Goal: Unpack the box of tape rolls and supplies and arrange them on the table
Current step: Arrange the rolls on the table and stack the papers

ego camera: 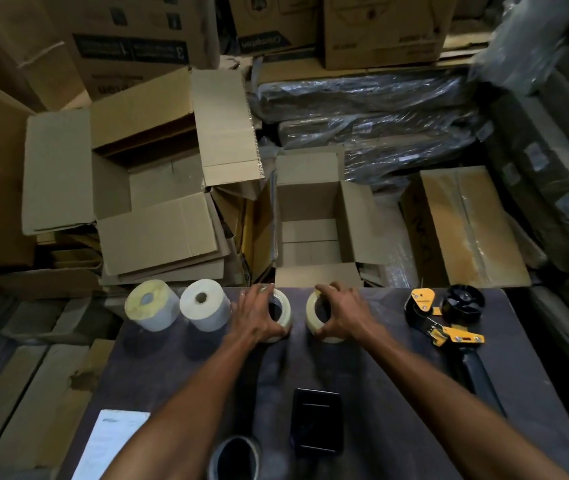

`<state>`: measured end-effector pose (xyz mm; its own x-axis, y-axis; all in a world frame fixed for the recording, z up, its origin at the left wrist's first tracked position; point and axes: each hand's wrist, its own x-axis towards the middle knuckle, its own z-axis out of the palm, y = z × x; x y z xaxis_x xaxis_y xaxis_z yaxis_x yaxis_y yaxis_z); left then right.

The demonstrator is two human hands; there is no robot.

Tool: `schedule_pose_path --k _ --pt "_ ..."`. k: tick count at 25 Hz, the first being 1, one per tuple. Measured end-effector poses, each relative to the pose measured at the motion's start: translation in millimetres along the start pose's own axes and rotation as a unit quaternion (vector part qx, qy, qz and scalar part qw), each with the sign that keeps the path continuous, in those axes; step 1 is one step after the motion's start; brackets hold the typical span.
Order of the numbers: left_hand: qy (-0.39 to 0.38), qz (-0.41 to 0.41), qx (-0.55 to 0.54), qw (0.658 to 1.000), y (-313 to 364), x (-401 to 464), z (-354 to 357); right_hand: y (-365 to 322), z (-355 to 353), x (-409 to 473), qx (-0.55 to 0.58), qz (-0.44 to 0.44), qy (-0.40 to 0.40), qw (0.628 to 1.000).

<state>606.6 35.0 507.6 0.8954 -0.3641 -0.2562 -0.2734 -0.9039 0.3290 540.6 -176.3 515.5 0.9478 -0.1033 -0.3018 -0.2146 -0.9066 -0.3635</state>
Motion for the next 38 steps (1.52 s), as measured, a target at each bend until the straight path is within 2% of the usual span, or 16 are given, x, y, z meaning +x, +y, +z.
schedule_pose_path --k 11,15,20,24,27,32,38 --pt "0.018 0.020 0.002 1.000 -2.8 3.7 1.3 5.8 11.0 4.9 -0.009 -0.011 0.006 1.000" --pt "0.001 0.010 0.008 1.000 0.4 2.5 0.3 5.7 11.2 2.9 -0.013 -0.024 0.009 1.000" --pt "-0.024 0.007 0.007 1.000 1.8 -2.7 0.0 6.6 12.2 0.0 -0.020 -0.025 -0.018 0.999" --pt "-0.005 0.029 -0.001 1.000 3.4 -13.1 -4.7 7.9 14.2 -8.2 -0.011 -0.020 -0.020 1.000" --pt "0.036 0.054 0.000 0.998 8.8 -25.6 -8.4 8.7 12.3 -19.4 0.019 -0.014 0.005 1.000" --pt "0.082 0.104 -0.029 0.991 35.6 -67.3 -9.2 15.2 14.3 -68.0 0.073 -0.022 0.115 0.990" --pt "0.101 0.204 -0.020 0.974 88.1 -135.8 3.4 42.2 37.3 -145.5 0.094 0.001 0.137 0.986"
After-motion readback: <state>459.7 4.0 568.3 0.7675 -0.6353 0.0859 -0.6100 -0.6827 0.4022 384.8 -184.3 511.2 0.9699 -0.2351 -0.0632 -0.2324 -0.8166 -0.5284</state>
